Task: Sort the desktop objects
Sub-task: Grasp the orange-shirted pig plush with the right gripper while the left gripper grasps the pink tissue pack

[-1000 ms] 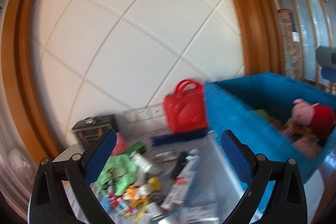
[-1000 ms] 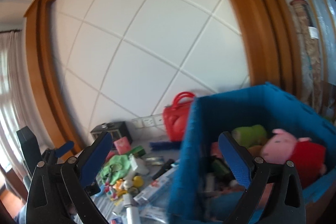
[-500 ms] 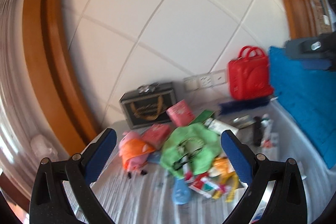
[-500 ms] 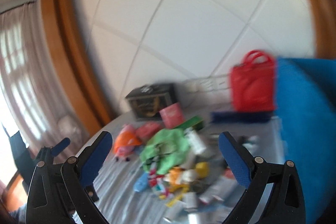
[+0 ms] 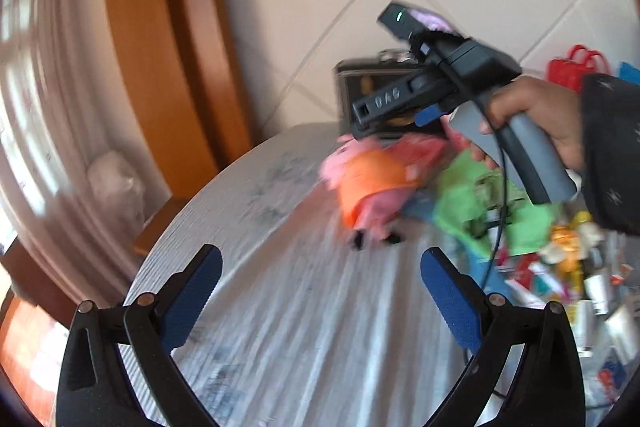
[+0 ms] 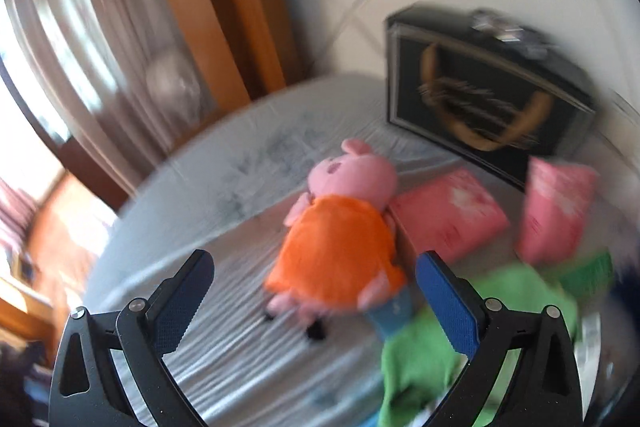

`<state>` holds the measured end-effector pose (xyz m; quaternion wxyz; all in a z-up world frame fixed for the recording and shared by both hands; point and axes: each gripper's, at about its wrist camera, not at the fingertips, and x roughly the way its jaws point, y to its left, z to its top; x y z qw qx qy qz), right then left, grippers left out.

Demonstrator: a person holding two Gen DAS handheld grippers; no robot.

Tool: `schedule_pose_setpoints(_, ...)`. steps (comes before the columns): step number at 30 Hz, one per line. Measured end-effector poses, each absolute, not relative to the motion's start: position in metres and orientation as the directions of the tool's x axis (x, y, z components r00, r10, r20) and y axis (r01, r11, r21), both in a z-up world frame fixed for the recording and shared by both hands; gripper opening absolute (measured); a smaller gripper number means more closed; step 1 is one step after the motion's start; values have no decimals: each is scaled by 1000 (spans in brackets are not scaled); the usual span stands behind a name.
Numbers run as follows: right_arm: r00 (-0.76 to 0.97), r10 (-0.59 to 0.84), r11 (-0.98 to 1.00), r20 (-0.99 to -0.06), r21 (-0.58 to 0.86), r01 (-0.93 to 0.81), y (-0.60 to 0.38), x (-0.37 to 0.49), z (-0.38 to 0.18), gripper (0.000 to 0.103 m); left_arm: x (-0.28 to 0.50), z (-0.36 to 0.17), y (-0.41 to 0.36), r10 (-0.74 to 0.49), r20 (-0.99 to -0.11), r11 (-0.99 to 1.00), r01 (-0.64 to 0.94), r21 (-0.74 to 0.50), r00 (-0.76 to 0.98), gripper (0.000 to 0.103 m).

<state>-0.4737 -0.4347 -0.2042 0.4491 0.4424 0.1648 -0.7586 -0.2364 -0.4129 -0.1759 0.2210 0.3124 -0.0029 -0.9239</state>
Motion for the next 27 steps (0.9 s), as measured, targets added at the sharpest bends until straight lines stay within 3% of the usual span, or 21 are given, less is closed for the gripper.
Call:
schedule_pose_setpoints(4,-158,-427,-507,-890,91,857,-487,-492,-251,102,-247,-191,-444,-415,-599,-892,435,120,-685,101)
schedule_pose_setpoints(7,-197,-273,-511,-942,-31,859,-509,-496,-289,102,-256,-196,-459,-426,-604,-888,438,137,-674,101)
schedule_pose_setpoints(8,-201,-255,-505,-946,-47,862,-512,-496,-297,97,-260,-197,-464,-430,-602,-887,439,143,-673,101)
schedule_pose_setpoints(11,-198,-345,-541,-917,22,841,-492,-499,-288,74,-275,-194,-477,-425,-593,-895,416,161,-684,101)
schedule_pose_setpoints(13,-133,-447,-542,-885,149,827,-459,-503,-268,70,-293,-190,-483,-398,-583,-913,368,176,-708,101)
schedule_pose_setpoints(18,-162,-678,-598,-717,409,689,-320,-513,-193,69,-372,-192,-482,-243,-604,-970,179,165,-759,101)
schedule_pose_setpoints(25,-404,-677,-706,-615,389,592,-175,-498,-125,69,-510,-229,-439,-57,-668,-959,-146,243,-742,101)
schedule_pose_setpoints(27,-449,-671,-727,-590,405,555,-148,-495,-119,69,-538,-244,-431,38,-709,-948,-250,197,-704,101)
